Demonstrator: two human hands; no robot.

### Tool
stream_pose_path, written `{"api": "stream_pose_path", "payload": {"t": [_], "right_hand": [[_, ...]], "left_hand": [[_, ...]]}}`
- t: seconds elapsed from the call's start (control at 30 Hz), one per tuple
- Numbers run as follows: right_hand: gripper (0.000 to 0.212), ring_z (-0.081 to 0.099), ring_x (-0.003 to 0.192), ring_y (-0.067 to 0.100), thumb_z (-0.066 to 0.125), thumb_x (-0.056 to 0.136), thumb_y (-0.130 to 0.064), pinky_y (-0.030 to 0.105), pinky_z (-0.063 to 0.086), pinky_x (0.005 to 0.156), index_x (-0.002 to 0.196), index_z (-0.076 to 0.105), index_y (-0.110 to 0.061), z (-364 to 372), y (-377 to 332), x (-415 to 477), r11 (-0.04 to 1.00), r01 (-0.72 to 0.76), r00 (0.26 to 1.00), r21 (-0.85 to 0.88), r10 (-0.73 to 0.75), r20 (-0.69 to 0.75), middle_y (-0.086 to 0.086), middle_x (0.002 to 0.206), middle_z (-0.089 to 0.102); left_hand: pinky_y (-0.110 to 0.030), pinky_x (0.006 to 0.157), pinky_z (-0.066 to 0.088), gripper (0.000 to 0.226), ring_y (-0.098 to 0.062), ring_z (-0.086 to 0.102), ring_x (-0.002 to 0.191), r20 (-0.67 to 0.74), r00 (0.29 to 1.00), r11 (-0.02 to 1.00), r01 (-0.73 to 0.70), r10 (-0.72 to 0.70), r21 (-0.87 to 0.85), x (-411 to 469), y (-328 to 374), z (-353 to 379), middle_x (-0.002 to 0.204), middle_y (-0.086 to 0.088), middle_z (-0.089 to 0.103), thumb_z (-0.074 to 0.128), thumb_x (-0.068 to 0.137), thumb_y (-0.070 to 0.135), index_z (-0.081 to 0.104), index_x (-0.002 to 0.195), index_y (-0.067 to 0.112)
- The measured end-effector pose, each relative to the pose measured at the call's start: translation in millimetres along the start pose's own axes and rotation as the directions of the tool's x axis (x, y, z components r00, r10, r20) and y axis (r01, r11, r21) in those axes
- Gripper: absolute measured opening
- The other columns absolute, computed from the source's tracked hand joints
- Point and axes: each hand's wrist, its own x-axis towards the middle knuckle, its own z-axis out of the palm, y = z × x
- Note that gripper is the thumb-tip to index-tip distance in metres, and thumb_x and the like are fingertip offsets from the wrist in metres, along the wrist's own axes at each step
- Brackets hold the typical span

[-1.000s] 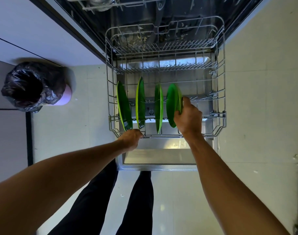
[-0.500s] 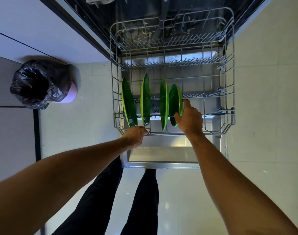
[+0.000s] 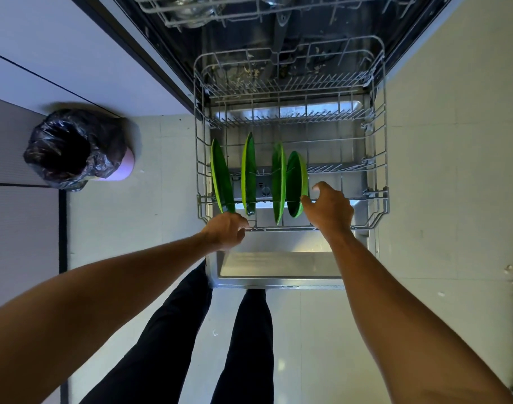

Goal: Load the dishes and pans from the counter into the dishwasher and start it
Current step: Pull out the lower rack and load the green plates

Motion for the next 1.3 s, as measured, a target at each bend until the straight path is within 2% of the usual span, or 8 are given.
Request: {"api": "stream_pose_path", "payload": {"t": [0.2, 0.37, 0.53, 0.67, 0.77, 0.97, 1.13, 1.3], "right_hand": [[0.026, 0.069, 0.092, 0.029, 0.059, 0.096, -0.038, 0.029, 0.045, 0.069, 0.112, 0.065, -0.017, -28.7, -33.7, -28.2, 0.996, 0.049, 0.998, -0.071, -0.051, -0.024, 0.007, 0.105, 0.073], [0.020, 0.068, 0.089, 0.037, 0.061, 0.093, -0.032, 0.041, 0.056, 0.077, 0.103, 0.068, -0.017, -45.6, -97.0, -59.8, 0.987, 0.127, 0.989, -0.103, -0.134, -0.057, 0.012, 0.096, 0.073], [0.023, 0.067, 0.095, 0.038, 0.053, 0.094, -0.033, 0.040, 0.054, 0.079, 0.104, 0.069, -0.020, -33.7, -184.7, -92.6, 0.962, 0.209, 0.977, -0.176, -0.215, -0.012, 0.012, 0.102, 0.073], [0.024, 0.067, 0.101, 0.036, 0.049, 0.094, -0.029, 0.038, 0.052, 0.083, 0.105, 0.068, -0.020, 5.7, -301.7, -134.3, 0.917, 0.316, 0.947, -0.242, -0.318, 0.031, 0.010, 0.107, 0.072], [0.024, 0.068, 0.099, 0.036, 0.049, 0.093, -0.028, 0.037, 0.052, 0.080, 0.103, 0.069, -0.018, 34.6, -387.5, -164.4, 0.863, 0.417, 0.903, -0.286, -0.430, 0.018, 0.012, 0.105, 0.072], [0.020, 0.067, 0.090, 0.036, 0.053, 0.091, -0.032, 0.039, 0.052, 0.072, 0.096, 0.067, -0.019, 81.6, -613.3, -258.2, 0.669, 0.686, 0.693, -0.286, -0.720, -0.020, 0.009, 0.095, 0.072], [0.011, 0.064, 0.073, 0.037, 0.062, 0.088, -0.023, 0.033, 0.042, 0.057, 0.080, 0.065, -0.016, 109.8, -769.5, -337.3, 0.459, 0.863, 0.445, -0.211, -0.888, -0.113, 0.005, 0.077, 0.068], [0.011, 0.061, 0.080, 0.032, 0.061, 0.090, -0.024, 0.035, 0.046, 0.061, 0.084, 0.069, -0.019, 154.6, -890.7, -399.8, 0.233, 0.961, 0.236, -0.146, -0.972, 0.006, 0.003, 0.081, 0.065]], "left_hand": [[-0.030, 0.089, 0.052, 0.024, -0.017, 0.066, 0.102, -0.187, 0.970, 0.972, 0.114, -0.153, -0.205, -31.6, -11.1, -56.0, 0.118, -0.006, 0.070, 0.054, 0.097, 0.020, 0.071, 0.115, 0.017], [-0.031, 0.080, 0.053, 0.023, -0.026, 0.070, 0.092, -0.313, 0.929, 0.961, 0.118, -0.196, -0.251, -76.4, -37.8, -112.4, 0.102, -0.007, 0.075, 0.059, 0.089, 0.016, 0.075, 0.105, 0.018], [-0.033, 0.081, 0.052, 0.020, -0.026, 0.070, 0.088, -0.431, 0.859, 0.936, 0.136, -0.275, -0.325, -142.0, -98.5, -160.5, 0.094, -0.005, 0.075, 0.060, 0.087, 0.015, 0.076, 0.100, 0.017], [-0.027, 0.071, 0.048, 0.017, -0.022, 0.070, 0.078, -0.535, 0.781, 0.918, 0.119, -0.321, -0.377, -232.8, -193.6, -205.3, 0.093, -0.002, 0.075, 0.062, 0.089, 0.017, 0.076, 0.098, 0.016], [-0.028, 0.076, 0.051, 0.015, -0.013, 0.066, 0.078, -0.641, 0.704, 0.930, 0.077, -0.307, -0.360, -306.8, -258.0, -241.7, 0.093, -0.003, 0.074, 0.065, 0.087, 0.012, 0.076, 0.098, 0.013], [-0.038, 0.081, 0.056, 0.023, -0.025, 0.069, 0.084, -0.797, 0.424, 0.902, 0.165, -0.430, -0.399, -498.2, -404.4, -322.0, 0.097, -0.004, 0.073, 0.058, 0.086, 0.021, 0.075, 0.100, 0.017], [-0.031, 0.079, 0.049, 0.019, -0.021, 0.063, 0.088, -0.855, 0.108, 0.850, 0.222, -0.508, -0.477, -631.4, -484.8, -334.2, 0.092, -0.003, 0.072, 0.060, 0.085, 0.018, 0.075, 0.095, 0.015], [-0.031, 0.086, 0.041, 0.023, -0.027, 0.061, 0.093, -0.760, -0.036, 0.716, 0.309, -0.649, -0.626, -716.4, -548.6, -301.7, 0.098, -0.003, 0.069, 0.060, 0.083, 0.024, 0.073, 0.102, 0.019]]}}
